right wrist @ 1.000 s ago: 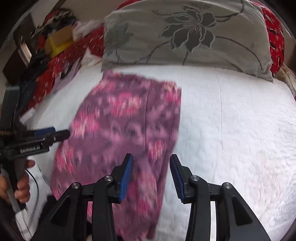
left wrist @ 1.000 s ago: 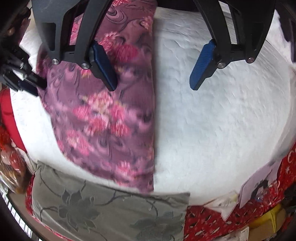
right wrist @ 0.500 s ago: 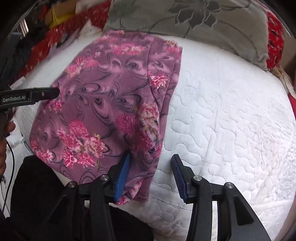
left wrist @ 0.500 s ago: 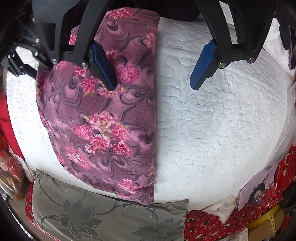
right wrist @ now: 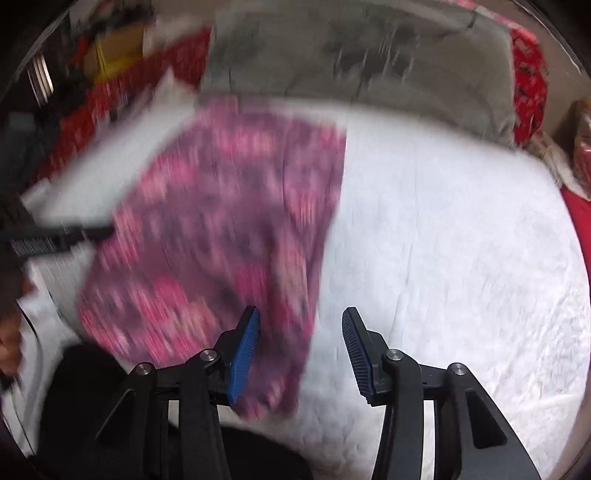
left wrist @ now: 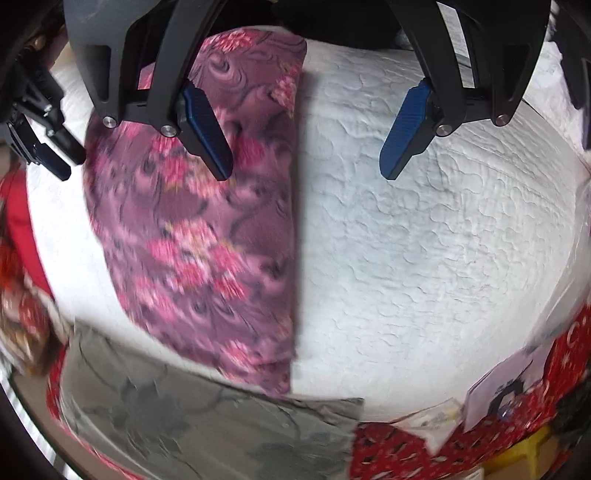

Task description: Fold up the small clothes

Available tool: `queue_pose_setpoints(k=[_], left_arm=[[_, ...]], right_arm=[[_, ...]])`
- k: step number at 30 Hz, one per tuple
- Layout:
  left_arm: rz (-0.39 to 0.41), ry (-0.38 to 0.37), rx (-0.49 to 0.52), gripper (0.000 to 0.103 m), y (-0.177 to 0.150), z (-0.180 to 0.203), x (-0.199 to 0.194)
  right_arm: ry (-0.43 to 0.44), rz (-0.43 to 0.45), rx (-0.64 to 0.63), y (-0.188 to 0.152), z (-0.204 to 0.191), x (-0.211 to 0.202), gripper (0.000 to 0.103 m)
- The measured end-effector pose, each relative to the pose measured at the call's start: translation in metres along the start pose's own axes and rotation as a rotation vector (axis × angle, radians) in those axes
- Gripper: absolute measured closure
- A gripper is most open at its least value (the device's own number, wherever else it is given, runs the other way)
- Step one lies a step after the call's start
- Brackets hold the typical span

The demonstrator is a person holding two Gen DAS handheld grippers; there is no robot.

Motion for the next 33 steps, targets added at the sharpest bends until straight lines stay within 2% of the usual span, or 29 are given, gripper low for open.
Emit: queue_pose_setpoints(k=[1, 3, 5, 8, 13, 17, 21, 23, 27, 29, 30, 31, 33], left_arm=[[-0.002, -0.010, -0.023, 0.021, 0.004, -0.003, 0.001], [-0.011, -0.011, -0.049, 0.021, 0.008, -0.005, 0.008], [-0.036, -0.014, -0.048, 0.020, 0.008, -0.004, 0.019], [-0.038, -0.031, -0.028, 0.018, 0.009, -0.002, 0.024], [-0.011, -0.044, -0.022, 0.019, 0.012, -0.006, 0.014], [-0.019, -0.026, 0.021, 0.018, -0.001, -0.002, 0.022], [-0.003, 0.000, 0.064, 0.018, -0.016, 0.001, 0.012], [0.008, 0.030, 0.098, 0.018, -0.025, 0.000, 0.004], [0.060, 0.120, 0.138, 0.018, -0.040, -0.005, -0.012], [0.088, 0.184, 0.162, 0.018, -0.049, -0.006, -0.018], [0.096, 0.198, 0.171, 0.018, -0.050, -0.007, -0.018], [0.104, 0.215, 0.180, 0.018, -0.055, -0.007, -0.020], [0.110, 0.238, 0.194, 0.018, -0.063, -0.007, -0.022]], right_arm=[[0.015, 0.044, 0.020, 0.013, 0.000, -0.006, 0.056], [0.017, 0.079, 0.042, 0.030, -0.001, -0.005, 0.056], [0.009, 0.062, 0.039, 0.037, -0.002, 0.008, 0.057], [-0.055, -0.062, -0.006, 0.031, -0.001, 0.051, 0.058], [0.000, -0.007, 0.069, 0.038, 0.007, 0.038, 0.055], [-0.050, -0.032, 0.049, 0.023, 0.020, 0.039, 0.048], [-0.094, -0.059, 0.072, 0.009, 0.035, 0.031, 0.046], [-0.125, -0.099, 0.062, -0.005, 0.044, 0.027, 0.046], [-0.170, -0.111, 0.041, -0.031, 0.048, 0.015, 0.046], [-0.156, -0.101, 0.083, -0.039, 0.050, 0.004, 0.043], [-0.155, -0.090, 0.105, -0.042, 0.050, -0.003, 0.036], [-0.164, -0.075, 0.129, -0.044, 0.050, -0.010, 0.025], [-0.189, -0.047, 0.154, -0.047, 0.049, -0.021, 0.015]])
Point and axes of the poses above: each gripper's, at about its wrist camera, not at the fingertips, and x roughly the way its jaws point, z to its right, y to its top, the point moved 5 cm from there along x, roughly the way its jaws point, and after that the axes turned 4 degrees about x, right-handed, at the moved point
